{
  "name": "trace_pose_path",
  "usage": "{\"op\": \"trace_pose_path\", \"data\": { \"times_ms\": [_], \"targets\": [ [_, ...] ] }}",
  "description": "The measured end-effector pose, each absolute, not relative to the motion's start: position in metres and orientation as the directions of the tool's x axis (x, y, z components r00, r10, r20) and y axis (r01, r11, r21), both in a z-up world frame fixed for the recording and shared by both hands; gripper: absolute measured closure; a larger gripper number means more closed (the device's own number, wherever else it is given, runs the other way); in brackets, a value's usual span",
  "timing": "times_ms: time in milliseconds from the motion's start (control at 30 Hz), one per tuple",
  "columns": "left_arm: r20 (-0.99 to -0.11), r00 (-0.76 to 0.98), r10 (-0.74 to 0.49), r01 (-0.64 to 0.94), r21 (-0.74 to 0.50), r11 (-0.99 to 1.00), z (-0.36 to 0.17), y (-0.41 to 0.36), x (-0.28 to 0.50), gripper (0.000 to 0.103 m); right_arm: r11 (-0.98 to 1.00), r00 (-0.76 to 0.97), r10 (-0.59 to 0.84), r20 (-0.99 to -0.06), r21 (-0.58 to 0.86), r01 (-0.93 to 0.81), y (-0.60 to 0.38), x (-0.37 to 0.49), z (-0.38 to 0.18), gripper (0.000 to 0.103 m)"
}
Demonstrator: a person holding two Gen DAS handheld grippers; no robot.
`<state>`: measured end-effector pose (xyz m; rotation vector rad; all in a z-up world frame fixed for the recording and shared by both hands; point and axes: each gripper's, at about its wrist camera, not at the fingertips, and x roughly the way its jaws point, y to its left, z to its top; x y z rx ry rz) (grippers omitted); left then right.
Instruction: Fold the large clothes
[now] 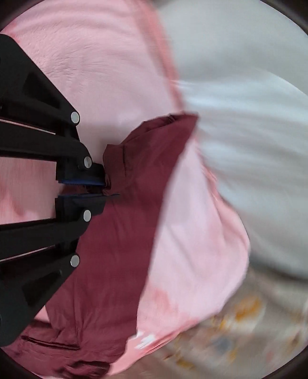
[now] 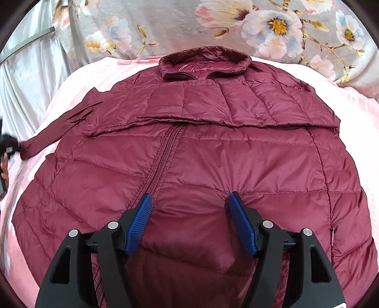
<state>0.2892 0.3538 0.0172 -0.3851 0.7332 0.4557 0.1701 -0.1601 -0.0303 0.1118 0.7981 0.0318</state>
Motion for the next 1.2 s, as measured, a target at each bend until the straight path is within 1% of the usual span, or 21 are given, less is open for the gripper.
{"op": "trace_pose_path", "data": {
  "times_ms": [67,167,200,267,333,367,400,433,467,500,533,600,667,733,767,833,933,1033,1133,1167,1200],
  "targets": [
    [-0.657,0.719,0.227,-0.435,-0.171,0.884,0.05,0.312,0.296,0.1,0.993,0.699,0.074,-0.711,0.118,0.015,-0.161,0.17,-0.03,0.037],
    [-0.571,0.815,0.094,-0.251,-0.203,0.946,0.105,0.236,0.3,0.101,0.992,0.702,0.08,-0.707,0.129,0.016,-0.163,0.169,-0.03,0.037],
    [-0.54,0.842,0.028,-0.167,-0.211,0.963,0.126,0.201,0.299,0.101,0.99,0.706,0.084,-0.703,0.137,0.018,-0.164,0.169,-0.029,0.037],
    [-0.499,0.863,-0.079,-0.036,-0.216,0.976,0.15,0.147,0.295,0.1,0.988,0.711,0.092,-0.697,0.154,0.024,-0.167,0.167,-0.029,0.037],
    [-0.483,0.851,-0.206,0.109,-0.222,0.969,0.165,0.083,0.29,0.1,0.985,0.716,0.097,-0.691,0.17,0.031,-0.17,0.166,-0.028,0.037],
    [-0.487,0.827,-0.28,0.184,-0.236,0.954,0.167,0.048,0.29,0.097,0.983,0.725,0.098,-0.682,0.182,0.038,-0.173,0.164,-0.026,0.037],
    [-0.491,0.808,-0.325,0.227,-0.249,0.941,0.166,0.028,0.287,0.095,0.98,0.731,0.101,-0.674,0.192,0.042,-0.175,0.162,-0.025,0.037],
    [-0.5,0.778,-0.381,0.281,-0.265,0.922,0.16,0.001,0.287,0.088,0.975,0.742,0.111,-0.661,0.215,0.046,-0.18,0.159,-0.023,0.036],
    [-0.507,0.761,-0.405,0.306,-0.271,0.913,0.154,-0.015,0.284,0.061,0.972,0.75,0.115,-0.651,0.23,0.051,-0.183,0.157,-0.02,0.036],
    [-0.518,0.749,-0.413,0.317,-0.266,0.91,0.142,-0.037,0.281,0.03,0.966,0.764,0.117,-0.635,0.251,0.061,-0.19,0.153,-0.016,0.033],
    [-0.516,0.749,-0.415,0.323,-0.262,0.909,0.132,-0.046,0.276,0.022,0.965,0.768,0.114,-0.63,0.255,0.066,-0.193,0.151,-0.014,0.032],
    [-0.512,0.748,-0.422,0.34,-0.251,0.906,0.118,-0.053,0.265,0.021,0.966,0.778,0.096,-0.62,0.247,0.077,-0.204,0.146,-0.005,0.031],
    [-0.526,0.735,-0.428,0.339,-0.261,0.904,0.106,-0.043,0.259,0.021,0.969,0.784,0.084,-0.615,0.235,0.08,-0.214,0.145,0.003,0.029],
    [-0.531,0.721,-0.445,0.321,-0.314,0.894,0.099,-0.023,0.259,0.02,0.963,0.786,0.101,-0.609,0.257,0.076,-0.227,0.15,0.012,0.028],
    [-0.533,0.717,-0.45,0.298,-0.349,0.889,0.095,-0.005,0.257,0.02,0.954,0.787,0.131,-0.603,0.294,0.066,-0.235,0.157,0.017,0.028],
    [-0.545,0.73,-0.412,0.226,-0.377,0.898,0.084,0.025,0.255,0.02,0.937,0.782,0.176,-0.598,0.346,0.054,-0.242,0.173,0.024,0.028],
    [-0.601,0.734,-0.316,0.114,-0.349,0.93,0.064,0.063,0.259,0.02,0.92,0.772,0.21,-0.6,0.389,0.052,-0.248,0.204,0.027,0.028],
    [-0.663,0.708,-0.245,0.029,-0.319,0.947,0.039,0.09,0.264,0.021,0.934,0.755,0.159,-0.636,0.345,0.093,-0.244,0.237,0.023,0.028],
    [-0.702,0.675,-0.229,-0.014,-0.323,0.946,0.016,0.105,0.267,0.021,0.933,0.712,0.163,-0.683,0.341,0.114,-0.239,0.267,0.008,0.028],
    [-0.711,0.667,-0.224,-0.025,-0.322,0.946,0.009,0.109,0.267,0.021,0.926,0.692,0.188,-0.697,0.362,0.112,-0.238,0.275,0.0,0.031],
    [-0.723,0.656,-0.216,-0.037,-0.316,0.948,0.002,0.112,0.269,0.021,0.92,0.677,0.212,-0.704,0.377,0.104,-0.236,0.281,-0.005,0.053]
  ]
}}
